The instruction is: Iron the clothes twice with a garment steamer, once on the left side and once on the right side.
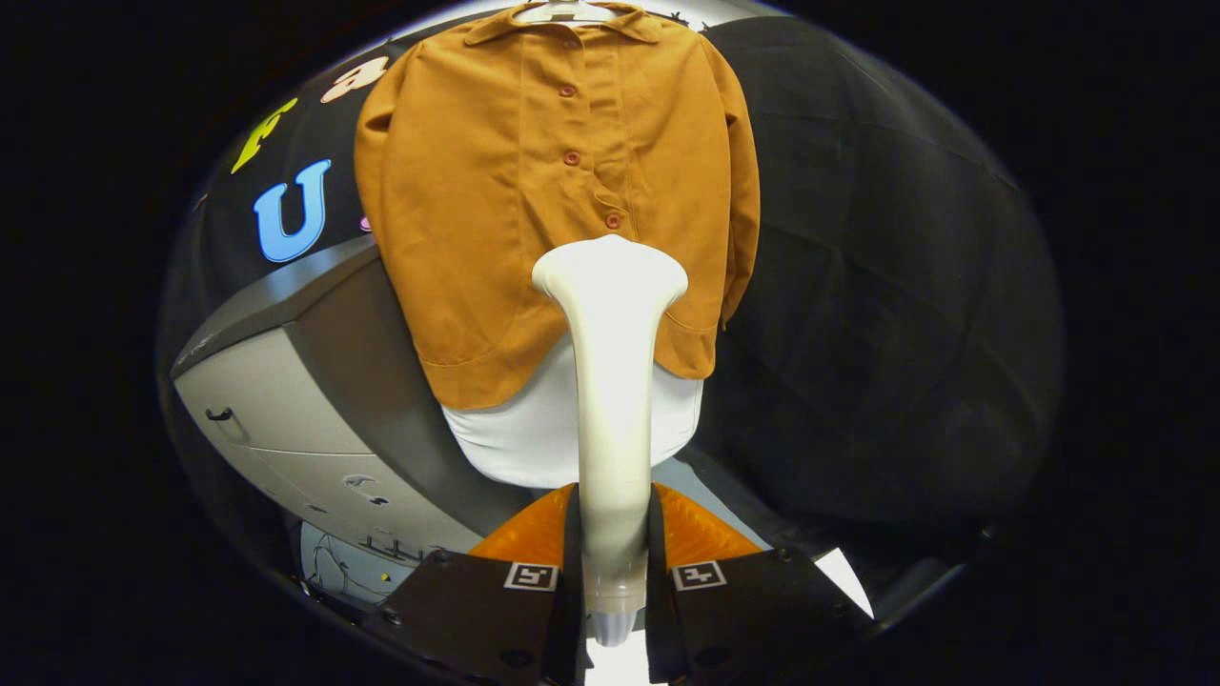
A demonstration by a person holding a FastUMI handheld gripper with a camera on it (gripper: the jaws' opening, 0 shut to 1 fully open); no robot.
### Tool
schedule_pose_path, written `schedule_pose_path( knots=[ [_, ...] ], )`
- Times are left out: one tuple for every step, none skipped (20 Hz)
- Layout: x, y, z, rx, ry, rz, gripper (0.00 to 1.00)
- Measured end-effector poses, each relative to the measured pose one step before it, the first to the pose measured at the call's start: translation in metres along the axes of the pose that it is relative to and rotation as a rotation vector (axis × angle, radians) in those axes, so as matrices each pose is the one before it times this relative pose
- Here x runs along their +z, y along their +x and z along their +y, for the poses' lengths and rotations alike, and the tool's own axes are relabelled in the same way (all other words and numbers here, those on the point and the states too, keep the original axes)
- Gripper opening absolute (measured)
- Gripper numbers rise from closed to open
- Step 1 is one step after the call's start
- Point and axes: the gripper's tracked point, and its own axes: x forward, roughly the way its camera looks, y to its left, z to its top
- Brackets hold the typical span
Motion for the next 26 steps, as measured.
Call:
schedule_pose_path(
  knots=[
    [0.00502, -0.00875, 0.00518, 0.00953, -0.00562, -0.01748, 0.29],
    [0.00820, -0.00772, 0.00656, 0.01023, -0.00364, -0.01960, 0.29],
    [0.00767, -0.00786, 0.00693, 0.01295, -0.00093, -0.02129, 0.29],
    [0.01018, -0.00701, 0.00765, 0.01368, -0.00225, -0.02051, 0.29],
    [0.01151, -0.00580, 0.00731, 0.01266, -0.00398, -0.02224, 0.29],
    [0.01391, -0.00620, 0.00674, 0.01070, -0.00602, -0.02400, 0.29],
    [0.01255, -0.00461, 0.00660, 0.01184, -0.00250, -0.02505, 0.29],
    [0.01510, -0.00541, 0.00726, 0.01225, 0.00053, -0.02694, 0.28],
    [0.01546, -0.00450, 0.00607, 0.01127, -0.00038, -0.02738, 0.28],
    [0.01697, -0.00445, 0.00811, 0.01027, -0.00426, -0.02724, 0.28],
    [0.01419, -0.00317, 0.00643, 0.00834, -0.00900, -0.02099, 0.28],
    [0.01411, -0.00363, 0.00697, 0.00600, -0.00899, -0.01806, 0.28],
    [0.01123, -0.00106, 0.00837, 0.00538, -0.00384, -0.01903, 0.28],
    [0.01616, -0.00275, 0.00859, 0.00951, 0.00199, -0.02185, 0.28],
    [0.01527, -0.00284, 0.00926, 0.01620, 0.00488, -0.02586, 0.29],
    [0.01738, -0.00200, 0.01169, 0.01865, 0.00315, -0.03119, 0.28],
    [0.01446, -0.00373, 0.01054, 0.01538, -0.00227, -0.02919, 0.28],
    [0.01566, -0.00391, 0.01019, 0.01099, -0.00800, -0.02658, 0.28],
    [0.01497, -0.00464, 0.01015, 0.00799, -0.01023, -0.02773, 0.28],
    [0.01404, -0.00308, 0.00879, 0.00708, -0.00556, -0.02035, 0.28],
    [0.01326, 0.00100, 0.01026, 0.00716, -0.00279, -0.01569, 0.28],
    [0.00989, -0.00022, 0.00805, 0.00646, -0.00062, -0.00956, 0.28],
    [0.00750, -0.00009, 0.00861, 0.00550, 0.00404, -0.00524, 0.28],
    [0.00695, 0.00072, 0.00886, 0.00322, 0.00694, -0.00478, 0.28],
    [0.00445, 0.00024, 0.00687, 0.00194, 0.00214, -0.00337, 0.28],
    [0.00427, 0.00045, 0.00729, 0.00025, 0.00269, -0.00300, 0.28]
  ],
)
